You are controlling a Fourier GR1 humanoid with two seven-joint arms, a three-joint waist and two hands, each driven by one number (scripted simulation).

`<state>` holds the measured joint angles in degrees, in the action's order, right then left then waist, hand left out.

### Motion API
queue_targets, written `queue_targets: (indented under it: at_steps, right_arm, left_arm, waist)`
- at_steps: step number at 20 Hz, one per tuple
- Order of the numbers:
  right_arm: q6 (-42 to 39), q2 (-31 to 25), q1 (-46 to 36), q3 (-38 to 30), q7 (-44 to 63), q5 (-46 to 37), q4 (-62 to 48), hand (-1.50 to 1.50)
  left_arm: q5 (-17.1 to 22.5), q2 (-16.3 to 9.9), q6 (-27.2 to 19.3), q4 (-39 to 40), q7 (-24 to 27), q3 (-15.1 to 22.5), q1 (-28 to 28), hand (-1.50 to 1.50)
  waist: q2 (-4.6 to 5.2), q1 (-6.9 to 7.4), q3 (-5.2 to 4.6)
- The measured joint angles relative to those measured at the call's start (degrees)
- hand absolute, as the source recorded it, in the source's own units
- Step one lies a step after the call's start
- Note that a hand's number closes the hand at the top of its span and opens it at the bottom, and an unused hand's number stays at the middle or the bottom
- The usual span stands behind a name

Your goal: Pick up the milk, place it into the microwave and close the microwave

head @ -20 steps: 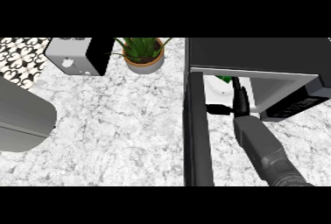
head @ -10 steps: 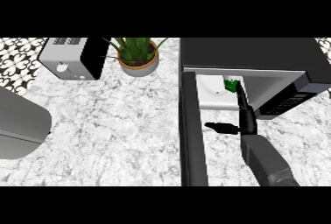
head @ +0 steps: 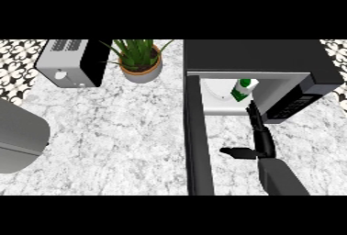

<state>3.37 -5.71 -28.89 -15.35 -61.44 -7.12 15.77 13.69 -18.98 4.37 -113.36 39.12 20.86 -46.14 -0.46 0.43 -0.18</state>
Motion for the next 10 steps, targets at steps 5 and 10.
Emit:
queue_targets:
  at_steps: [5,10]
  right_arm:
    - [-3.0,-2.2,8.1,1.1,0.4,0.9,6.0,-1.5]
    - [-6.0,-4.5,14.3,1.0,1.3,3.1,12.6,1.5]
  left_arm:
    - [-1.0,0.7,-0.7,0.3,-2.5,1.6,1.5,-1.5]
    - [-2.9,0.9,0.4,2.4,-4.9,4.3,5.3,-1.5]
  waist:
    - [0.03,-0.84,0.06]
    - [0.15,-1.21,0.1]
